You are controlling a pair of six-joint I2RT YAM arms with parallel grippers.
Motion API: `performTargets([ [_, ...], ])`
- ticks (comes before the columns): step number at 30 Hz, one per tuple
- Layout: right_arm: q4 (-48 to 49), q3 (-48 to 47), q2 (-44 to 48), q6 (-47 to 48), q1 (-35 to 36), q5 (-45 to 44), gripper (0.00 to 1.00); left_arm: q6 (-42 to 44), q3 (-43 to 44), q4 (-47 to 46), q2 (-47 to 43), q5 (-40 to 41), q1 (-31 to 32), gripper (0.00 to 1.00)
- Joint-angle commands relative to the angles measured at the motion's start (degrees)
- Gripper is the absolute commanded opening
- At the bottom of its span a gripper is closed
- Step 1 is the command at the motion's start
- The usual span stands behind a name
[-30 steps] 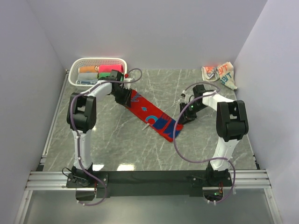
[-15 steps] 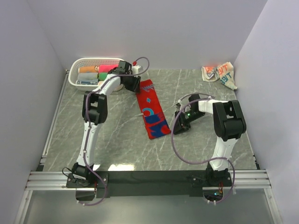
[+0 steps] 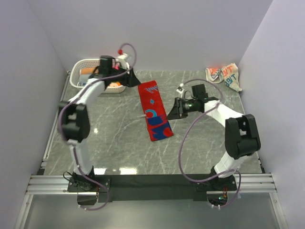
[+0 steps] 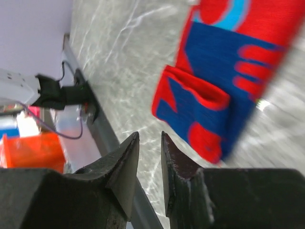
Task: Roll the towels
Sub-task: Fold the towel, then roll the towel
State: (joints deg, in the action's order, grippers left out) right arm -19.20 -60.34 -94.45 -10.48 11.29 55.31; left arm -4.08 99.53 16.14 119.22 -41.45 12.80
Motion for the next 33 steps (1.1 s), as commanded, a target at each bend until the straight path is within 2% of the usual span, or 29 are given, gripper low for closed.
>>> performTargets([
  [1,3.3,-2.7,-4.8,-2.7,4.3,2.0,0.32,-3.3,-8.4,-11.6,-13.7,-5.0,-3.3,0.64],
  [5,4.3,-3.7,-10.5,-1.8,6.1,0.7,0.29,3.2,-12.2,-3.6,-19.2,-4.7,-3.8,0.64],
  [9,5.8,-4.6,-17.4,-2.6,5.9,1.0,0.24,3.0,-19.3,-2.3,-24.2,-4.5,-4.1,0.62],
  [11,7.8,-4.0,-19.9,-3.5,5.2,-1.5,0.23,3.5,-22.0,-1.6,-25.6,-4.2,-3.7,0.61],
  [15,10.0,-2.8,-21.0,-5.7,4.0,-3.5,0.23,15.1,-28.7,3.4,-29.5,0.0,-0.9,0.59],
  [18,12.6,-0.1,-19.1,-7.5,4.0,-3.3,0.23,21.7,-35.9,2.9,-33.0,5.9,4.4,0.58],
  [23,16.8,3.1,-18.7,-12.6,4.0,-2.8,0.23,24.1,-46.2,-5.9,-35.8,17.2,17.4,0.6],
  [28,17.0,3.7,-20.6,-15.2,4.0,-3.0,0.23,25.7,-49.2,-15.5,-34.0,25.3,28.2,0.61],
  [33,16.0,2.5,-22.1,-16.7,4.1,-4.2,0.23,30.3,-50.7,-21.6,-30.5,31.2,34.4,0.63],
])
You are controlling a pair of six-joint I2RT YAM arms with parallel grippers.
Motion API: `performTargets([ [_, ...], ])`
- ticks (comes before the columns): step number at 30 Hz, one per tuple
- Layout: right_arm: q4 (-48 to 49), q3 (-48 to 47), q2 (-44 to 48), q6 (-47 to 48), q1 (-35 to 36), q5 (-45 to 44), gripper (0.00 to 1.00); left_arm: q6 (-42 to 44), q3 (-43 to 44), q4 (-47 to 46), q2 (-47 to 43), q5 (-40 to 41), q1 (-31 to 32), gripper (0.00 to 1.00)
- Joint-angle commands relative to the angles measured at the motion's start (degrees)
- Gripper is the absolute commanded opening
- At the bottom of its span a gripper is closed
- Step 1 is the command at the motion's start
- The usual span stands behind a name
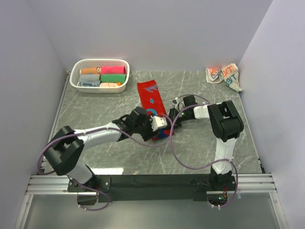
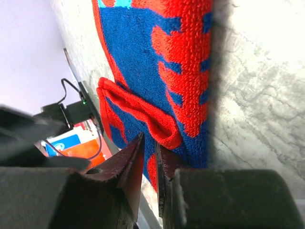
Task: Roll the towels
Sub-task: Roll the towel
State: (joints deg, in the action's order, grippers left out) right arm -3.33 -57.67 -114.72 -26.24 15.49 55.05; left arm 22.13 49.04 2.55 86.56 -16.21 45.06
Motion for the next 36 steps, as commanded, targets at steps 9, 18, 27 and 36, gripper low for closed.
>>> performTargets([
  [9,0.9,0.2,-2.4,-4.6,-0.1,-4.0,0.21,4.6,4.7,-9.4,11.7,10.0,7.1,0.66],
  [18,1.5,0.6,-1.4,-6.2,-0.2,-2.7,0.23,4.2,7.5,0.1,16.9,9.6,5.7,0.37],
  [27,-9.9,-7.1,7.4,3.0,-7.0,-3.2,0.41,7.0,12.5,23.5,14.8,-15.2,-3.4,0.11],
  [36,-13.6,-1.1,28.5,20.8,-13.7,-13.4,0.6,7.9,17.1,37.0,19.2,-24.8,-13.1,0.11],
])
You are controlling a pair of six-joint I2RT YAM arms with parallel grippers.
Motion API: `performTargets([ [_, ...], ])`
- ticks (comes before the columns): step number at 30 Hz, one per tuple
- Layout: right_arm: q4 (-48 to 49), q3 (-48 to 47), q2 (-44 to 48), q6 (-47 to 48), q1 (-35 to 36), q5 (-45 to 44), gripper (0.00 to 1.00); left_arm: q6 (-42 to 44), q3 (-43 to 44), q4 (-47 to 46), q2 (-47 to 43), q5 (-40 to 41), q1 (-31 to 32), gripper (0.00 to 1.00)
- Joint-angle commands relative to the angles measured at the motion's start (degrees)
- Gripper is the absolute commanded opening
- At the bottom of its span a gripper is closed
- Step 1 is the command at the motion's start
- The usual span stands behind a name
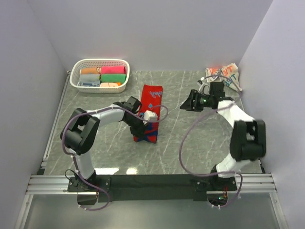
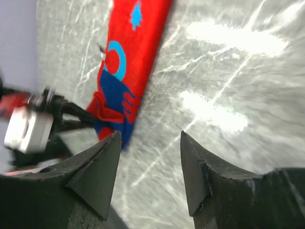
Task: Roll the towels
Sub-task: Roll the towel
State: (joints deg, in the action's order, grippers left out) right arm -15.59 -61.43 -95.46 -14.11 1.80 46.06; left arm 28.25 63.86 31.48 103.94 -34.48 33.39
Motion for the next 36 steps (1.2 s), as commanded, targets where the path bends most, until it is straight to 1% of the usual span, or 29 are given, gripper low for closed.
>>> performTargets([
  [1,-0.4,5.9,12.2,11.4,0.0,-5.2,0.6,2.0,3.2,10.6,2.7,-7.5,-1.6,0.11],
  [2,2.2,8.0,15.3,12.3,0.0,-5.9,0.6,1.9,5.0,11.7,4.8,-8.8,-1.6,0.11],
  [3,3.4,9.8,21.2,13.0,0.2,-6.9,0.6,1.6,6.1,13.1,6.0,-11.6,-1.7,0.12],
  [4,3.9,12.7,24.0,15.5,0.6,-7.2,0.6,1.0,8.4,15.1,7.3,-13.1,-1.7,0.12],
  [6,3.3,14.8,30.9,18.0,3.1,-9.1,0.59,0.4,10.6,17.3,12.0,-15.0,-2.1,0.14],
  [8,2.1,17.4,34.9,21.1,5.6,-10.5,0.57,-0.3,13.6,19.8,16.6,-17.0,-2.4,0.15],
  [9,2.0,18.4,38.4,22.1,8.5,-11.9,0.57,-0.7,14.4,20.4,18.0,-17.6,-3.1,0.16],
  [12,1.7,22.4,43.1,27.3,14.2,-13.7,0.56,-1.6,17.0,22.0,21.8,-19.6,-4.3,0.18],
  [13,2.2,23.9,43.7,28.5,18.3,-15.5,0.55,-2.1,18.0,22.2,22.6,-19.3,-4.5,0.18],
  [14,4.0,24.5,43.9,28.5,20.6,-16.0,0.55,-2.2,18.7,23.1,24.2,-18.9,-4.5,0.2],
  [15,5.1,24.9,43.2,28.3,22.6,-16.9,0.55,-2.3,19.4,23.6,25.0,-18.7,-4.6,0.2],
  [16,6.3,25.5,42.1,28.4,27.7,-19.9,0.55,-1.9,20.5,24.2,25.8,-18.6,-4.6,0.2],
  [17,9.5,26.0,40.9,28.9,29.4,-20.7,0.56,-1.9,20.9,24.8,27.0,-18.6,-4.6,0.21],
  [18,11.4,26.6,38.6,29.5,30.9,-21.4,0.59,-1.8,21.1,25.2,27.6,-18.5,-4.6,0.22],
  [19,12.5,27.1,37.4,31.9,33.2,-26.0,0.62,-2.2,21.3,25.0,28.4,-18.4,-4.6,0.22],
  [20,12.5,26.5,35.6,33.5,37.5,-27.8,0.62,-2.3,21.5,24.9,28.8,-18.3,-4.6,0.23],
  [21,11.9,25.7,31.3,34.9,39.4,-29.3,0.62,-2.7,21.5,24.6,29.0,-18.2,-4.7,0.25],
  [22,10.9,22.8,28.6,36.0,40.5,-30.1,0.62,-3.1,21.7,24.4,29.6,-18.1,-4.6,0.25],
  [23,10.2,21.1,23.4,35.6,41.4,-30.2,0.62,-3.3,21.7,24.4,29.7,-18.0,-4.6,0.26],
  [27,12.5,15.7,14.4,34.5,42.8,-29.4,0.62,-4.4,22.7,24.4,30.5,-18.1,-4.7,0.29],
  [31,11.2,12.1,10.0,34.2,43.6,-24.5,0.61,-4.6,24.0,25.4,31.1,-17.4,-4.9,0.32],
  [36,10.5,9.7,5.1,32.5,44.2,-21.8,0.59,-4.7,24.0,25.6,31.3,-17.2,-6.1,0.33],
])
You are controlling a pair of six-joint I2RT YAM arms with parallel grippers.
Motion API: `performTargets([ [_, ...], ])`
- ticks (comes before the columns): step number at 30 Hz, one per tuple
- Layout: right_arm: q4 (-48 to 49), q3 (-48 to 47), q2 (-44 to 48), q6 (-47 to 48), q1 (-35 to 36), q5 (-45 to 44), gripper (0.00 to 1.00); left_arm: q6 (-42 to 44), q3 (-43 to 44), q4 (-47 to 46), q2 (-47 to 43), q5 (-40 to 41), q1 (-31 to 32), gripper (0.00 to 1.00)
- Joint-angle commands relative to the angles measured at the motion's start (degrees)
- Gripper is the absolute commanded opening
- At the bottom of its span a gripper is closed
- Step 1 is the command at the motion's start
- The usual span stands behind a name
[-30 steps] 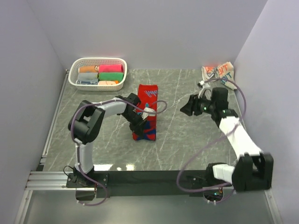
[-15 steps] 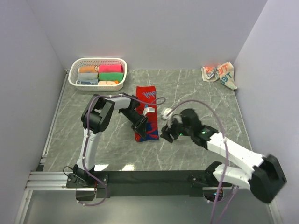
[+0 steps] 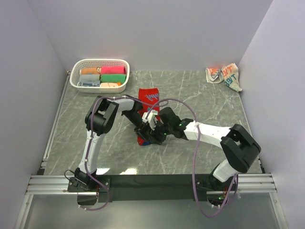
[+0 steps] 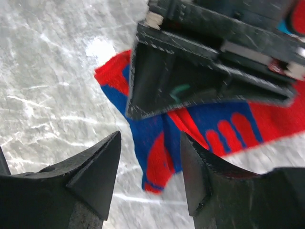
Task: Roll the towels
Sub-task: Roll the towel
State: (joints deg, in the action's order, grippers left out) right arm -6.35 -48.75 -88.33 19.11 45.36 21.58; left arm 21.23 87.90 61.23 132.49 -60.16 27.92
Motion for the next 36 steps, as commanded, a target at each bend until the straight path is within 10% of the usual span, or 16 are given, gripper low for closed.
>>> performTargets([
  [1,1.5,-3.1,-2.7,-1.0,0.7,3.5,0.59,2.2,-0.4,-4.2,2.7,8.5,-0.9,0.33],
  [11,3.7,-3.5,-7.6,-3.9,2.4,3.2,0.58,2.0,-3.0,-5.2,2.2,8.5,-3.1,0.29],
  [21,2.8,-3.0,-9.4,-5.3,1.7,5.8,0.0,3.9,-6.6,-5.9,-5.5,5.2,-6.0,0.38],
  [36,-6.4,-11.9,-16.5,-7.9,-5.6,23.0,0.0,0.4,-16.9,-11.8,-26.0,2.2,-23.7,0.52],
])
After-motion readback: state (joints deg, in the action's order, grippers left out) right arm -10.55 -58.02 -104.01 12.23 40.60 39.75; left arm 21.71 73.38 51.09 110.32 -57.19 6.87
